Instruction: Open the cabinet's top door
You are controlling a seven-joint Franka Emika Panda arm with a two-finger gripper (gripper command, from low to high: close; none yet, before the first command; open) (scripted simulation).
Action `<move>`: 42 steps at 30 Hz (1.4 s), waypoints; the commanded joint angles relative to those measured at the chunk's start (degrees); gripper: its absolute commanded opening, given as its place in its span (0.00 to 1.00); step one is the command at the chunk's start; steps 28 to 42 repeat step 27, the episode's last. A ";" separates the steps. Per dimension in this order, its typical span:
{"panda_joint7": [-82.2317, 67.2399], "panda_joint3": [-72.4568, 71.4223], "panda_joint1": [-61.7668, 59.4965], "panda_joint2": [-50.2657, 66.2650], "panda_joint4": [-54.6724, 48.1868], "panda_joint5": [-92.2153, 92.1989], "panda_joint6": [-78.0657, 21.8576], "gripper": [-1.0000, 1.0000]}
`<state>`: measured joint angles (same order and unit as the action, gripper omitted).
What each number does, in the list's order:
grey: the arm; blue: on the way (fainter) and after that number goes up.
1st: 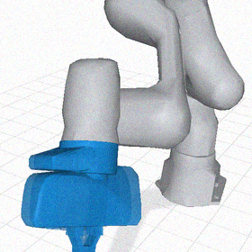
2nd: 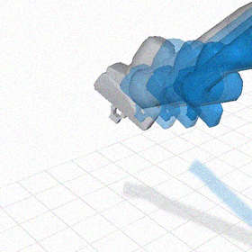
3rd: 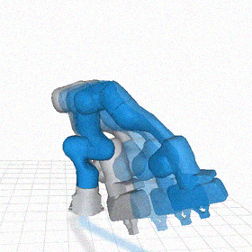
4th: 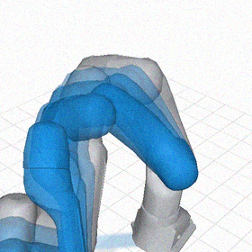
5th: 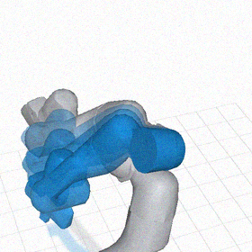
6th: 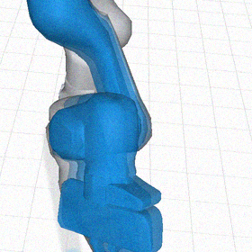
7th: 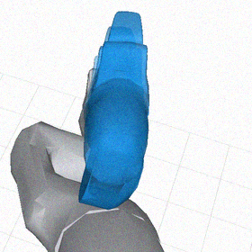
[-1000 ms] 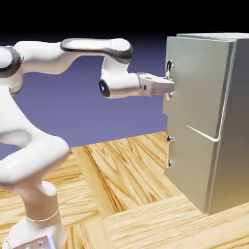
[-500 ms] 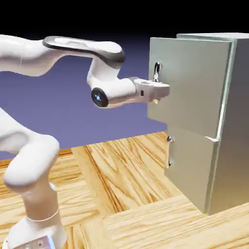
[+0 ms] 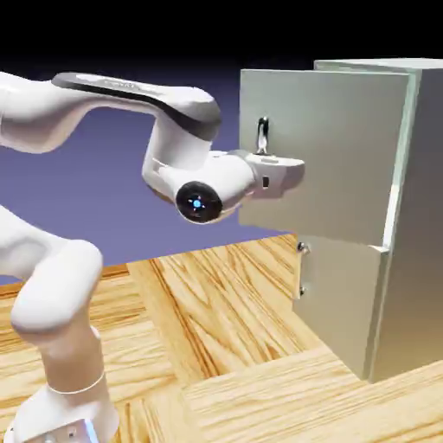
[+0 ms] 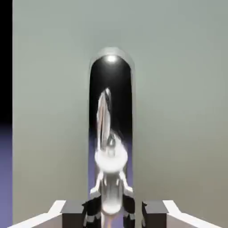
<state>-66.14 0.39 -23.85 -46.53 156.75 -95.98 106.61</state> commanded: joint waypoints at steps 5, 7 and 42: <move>-1.16 8.59 -0.96 5.92 -4.13 10.56 -12.40 0.00; -1.91 11.71 -1.01 9.02 -6.61 14.28 -17.39 0.00; -12.14 28.05 0.84 42.68 -39.23 31.64 -58.46 1.00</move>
